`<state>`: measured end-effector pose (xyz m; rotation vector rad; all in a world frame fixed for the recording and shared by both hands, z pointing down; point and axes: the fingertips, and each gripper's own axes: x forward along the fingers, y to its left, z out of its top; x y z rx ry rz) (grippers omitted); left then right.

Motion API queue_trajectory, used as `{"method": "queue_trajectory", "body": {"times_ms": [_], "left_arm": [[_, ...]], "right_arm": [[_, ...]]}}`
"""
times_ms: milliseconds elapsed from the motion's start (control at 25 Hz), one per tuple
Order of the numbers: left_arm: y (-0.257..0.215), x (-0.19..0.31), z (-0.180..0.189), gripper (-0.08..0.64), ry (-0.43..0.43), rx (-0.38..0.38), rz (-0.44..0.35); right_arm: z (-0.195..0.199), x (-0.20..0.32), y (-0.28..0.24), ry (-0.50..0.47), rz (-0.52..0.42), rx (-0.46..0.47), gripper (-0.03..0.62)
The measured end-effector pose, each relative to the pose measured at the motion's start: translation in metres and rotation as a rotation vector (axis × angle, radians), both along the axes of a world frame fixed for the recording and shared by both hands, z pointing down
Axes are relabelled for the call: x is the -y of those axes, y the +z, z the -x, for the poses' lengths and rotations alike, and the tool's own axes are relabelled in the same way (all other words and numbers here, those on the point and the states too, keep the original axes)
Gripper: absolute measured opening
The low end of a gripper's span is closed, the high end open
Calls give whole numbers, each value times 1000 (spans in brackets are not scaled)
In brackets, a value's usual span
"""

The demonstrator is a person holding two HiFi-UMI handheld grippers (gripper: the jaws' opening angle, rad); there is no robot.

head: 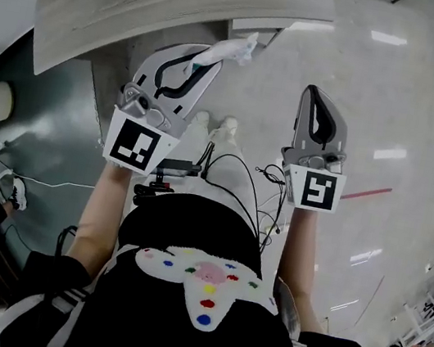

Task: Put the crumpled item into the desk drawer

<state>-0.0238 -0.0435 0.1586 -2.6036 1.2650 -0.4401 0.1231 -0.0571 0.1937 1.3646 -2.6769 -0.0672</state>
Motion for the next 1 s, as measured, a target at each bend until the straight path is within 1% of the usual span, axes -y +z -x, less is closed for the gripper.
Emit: {"method": "queue_trajectory", "body": {"times_ms": [240, 480, 600, 800, 1000], "left_arm": [[20, 17, 8, 52, 18, -32, 31], [51, 26, 15, 52, 53, -26, 63], [72, 32, 20, 51, 53, -30, 74], [114, 40, 35, 51, 38, -37, 109], [162, 50, 38, 51, 34, -34, 137]], "right_arm": [[12, 9, 20, 2, 39, 23, 9], [23, 27, 46, -8, 68, 8, 9], [34, 35, 64, -28, 75, 18, 9], [58, 46, 106, -70, 109, -4, 9], [62, 59, 152, -89, 137, 9, 9]]}}
